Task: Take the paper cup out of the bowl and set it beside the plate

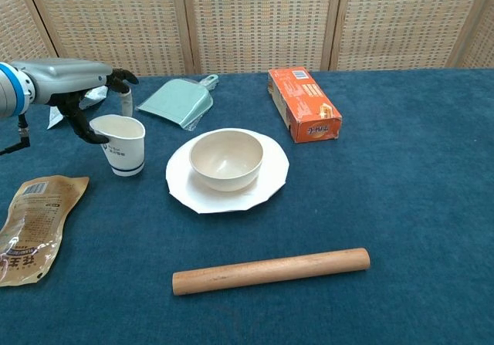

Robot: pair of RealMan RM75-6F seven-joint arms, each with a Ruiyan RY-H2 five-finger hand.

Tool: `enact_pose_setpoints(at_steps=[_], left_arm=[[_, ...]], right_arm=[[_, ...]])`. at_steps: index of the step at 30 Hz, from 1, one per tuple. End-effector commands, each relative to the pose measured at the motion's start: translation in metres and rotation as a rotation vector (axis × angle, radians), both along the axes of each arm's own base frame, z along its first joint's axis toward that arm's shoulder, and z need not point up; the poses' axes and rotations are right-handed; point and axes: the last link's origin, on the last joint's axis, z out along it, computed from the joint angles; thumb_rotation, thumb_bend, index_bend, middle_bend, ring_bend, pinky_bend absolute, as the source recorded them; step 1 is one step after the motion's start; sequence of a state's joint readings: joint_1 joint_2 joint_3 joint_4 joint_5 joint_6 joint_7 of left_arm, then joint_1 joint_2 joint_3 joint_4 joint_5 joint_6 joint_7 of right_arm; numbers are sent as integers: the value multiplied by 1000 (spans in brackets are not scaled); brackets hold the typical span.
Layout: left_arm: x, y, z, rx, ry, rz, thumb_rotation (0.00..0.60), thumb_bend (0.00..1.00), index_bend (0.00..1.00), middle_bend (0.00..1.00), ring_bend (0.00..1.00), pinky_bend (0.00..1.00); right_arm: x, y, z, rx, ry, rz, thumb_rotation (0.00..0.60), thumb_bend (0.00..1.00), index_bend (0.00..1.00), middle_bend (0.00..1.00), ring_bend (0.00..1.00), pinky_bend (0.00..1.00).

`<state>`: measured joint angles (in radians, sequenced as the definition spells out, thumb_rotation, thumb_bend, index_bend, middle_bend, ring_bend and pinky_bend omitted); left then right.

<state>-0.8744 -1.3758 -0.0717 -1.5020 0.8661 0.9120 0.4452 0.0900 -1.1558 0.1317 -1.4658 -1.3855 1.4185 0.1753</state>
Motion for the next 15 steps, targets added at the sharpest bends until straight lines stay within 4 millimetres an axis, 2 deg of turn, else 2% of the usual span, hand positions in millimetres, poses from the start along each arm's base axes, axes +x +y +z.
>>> enact_pose_setpoints(at_steps=[1,4,6,8,13,15], left_arm=[[-2,-1,1,5,3,-1,600,282,341,0,0,0],[-4,-2,3,9,0,3,600,211,304,0,0,0],[-5,-4,5,15,-6,7,600,144,246,0,0,0],[-5,-6,10,25,-22,8,600,74,144,0,0,0],[-5,-19,27,64,-61,-3,600,52,15,0,0,0],[-7,-28,37,93,-74,-12,600,52,0,0,0,0]], right_arm=[[1,0,0,0,0,2,600,126,0,0,0,0],[2,1,0,2,1,7,600,126,0,0,0,0],[3,1,-1,1,2,10,600,125,0,0,0,0],[4,2,-1,2,1,13,600,126,0,0,0,0],[5,2,-2,9,-3,16,600,125,0,0,0,0],[5,2,-4,16,-3,18,600,126,0,0,0,0]])
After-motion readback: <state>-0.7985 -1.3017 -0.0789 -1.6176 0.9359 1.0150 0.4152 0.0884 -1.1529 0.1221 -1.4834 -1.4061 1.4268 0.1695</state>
